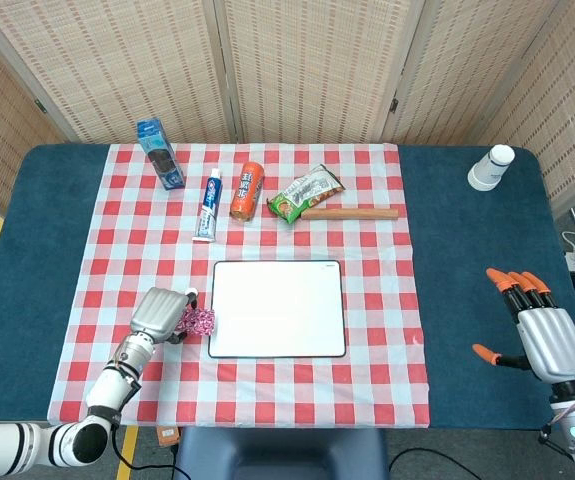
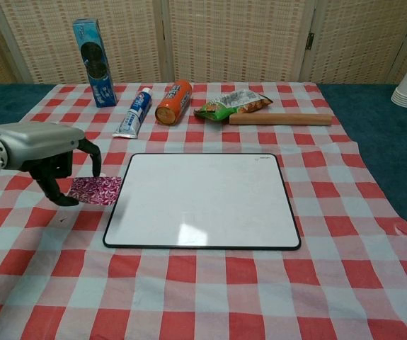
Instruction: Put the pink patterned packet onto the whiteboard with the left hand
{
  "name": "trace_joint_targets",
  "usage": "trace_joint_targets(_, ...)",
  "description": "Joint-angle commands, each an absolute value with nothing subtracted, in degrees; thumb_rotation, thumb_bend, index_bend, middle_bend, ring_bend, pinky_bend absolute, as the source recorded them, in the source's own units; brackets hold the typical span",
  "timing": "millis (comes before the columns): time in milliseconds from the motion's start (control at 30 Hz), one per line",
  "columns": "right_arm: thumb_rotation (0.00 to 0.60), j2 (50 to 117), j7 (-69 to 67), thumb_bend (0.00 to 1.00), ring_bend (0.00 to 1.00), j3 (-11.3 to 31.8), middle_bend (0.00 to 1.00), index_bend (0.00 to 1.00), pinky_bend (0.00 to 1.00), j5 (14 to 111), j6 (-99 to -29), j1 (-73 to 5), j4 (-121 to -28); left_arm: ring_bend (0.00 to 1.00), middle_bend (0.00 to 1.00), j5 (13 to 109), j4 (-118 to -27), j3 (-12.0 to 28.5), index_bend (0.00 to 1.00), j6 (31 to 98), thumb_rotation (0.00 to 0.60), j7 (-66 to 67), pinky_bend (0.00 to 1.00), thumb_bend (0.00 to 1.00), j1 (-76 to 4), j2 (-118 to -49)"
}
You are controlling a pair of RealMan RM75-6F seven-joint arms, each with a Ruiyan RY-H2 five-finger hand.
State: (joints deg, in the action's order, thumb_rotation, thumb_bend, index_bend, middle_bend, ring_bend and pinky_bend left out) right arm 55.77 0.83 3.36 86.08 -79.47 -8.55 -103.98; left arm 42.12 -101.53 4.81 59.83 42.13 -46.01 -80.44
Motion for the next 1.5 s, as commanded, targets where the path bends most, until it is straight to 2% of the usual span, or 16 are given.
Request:
trace_joint_targets(33,0.512,55.7,0.8,0.07,0.07,3.3,0.13,0.0,0.11,86.0,-79.3,-8.6,-104.0,1.0,1.0,38.8,-103.6,7.0,0.42,59.7,0.6,45.1,1.0,0.25,-49.2,-81.3)
trace_joint_targets(200,0.511,55.5,0.1,0.07,0.07,3.3,0.13,0.0,0.11,86.3,-79.5,-8.5,-103.9,1.0,1.0,33.3,-104.0,9.0,0.42,60.7,0.6,50.5,1.0,0.25,-54.2,-85.1)
trace_joint_targets(467,0.512,54.7,-3.0,0.07,0.07,3.4,0.13,0.0,0.11,86.3,-79.8,-8.3,-103.0,1.0,1.0,25.9,-98.4,10.7,0.42,61.6,0.6,55.3,1.0,0.25,-60.1,-90.9)
trace_joint_targets(1067,0.512,54.5,-3.7,0.07,0.07,3.9,0.13,0.0,0.11,84.4,-77.9,-9.1,-102.4,1.0,1.0,22.5,-89.9,11.1,0.41,58.1,0.6,53.1,1.0,0.24,-64.2,-95.8)
trace_joint_targets(1133,0.512,54.5,-3.8,0.08,0.07,4.0,0.13,0.0,0.11,84.1,-77.7,-9.2,-102.3,1.0,1.0,21.9,-89.5,11.1,0.4,57.4,0.6,52.9,1.0,0.24,-64.6,-95.8)
trace_joint_targets(1233,0.512,54.4,-3.8,0.15,0.09,4.2,0.15,0.02,0.12,83.4,-77.3,-9.3,-102.2,1.0,1.0,21.1,-89.2,11.1,0.32,56.0,0.6,52.3,1.0,0.21,-64.9,-95.3)
trace_joint_targets(1500,0.512,54.7,-3.7,0.15,0.1,4.2,0.15,0.02,0.12,83.9,-77.3,-9.5,-102.1,1.0,1.0,23.5,-89.6,10.8,0.26,56.6,0.6,49.3,1.0,0.19,-64.3,-94.3)
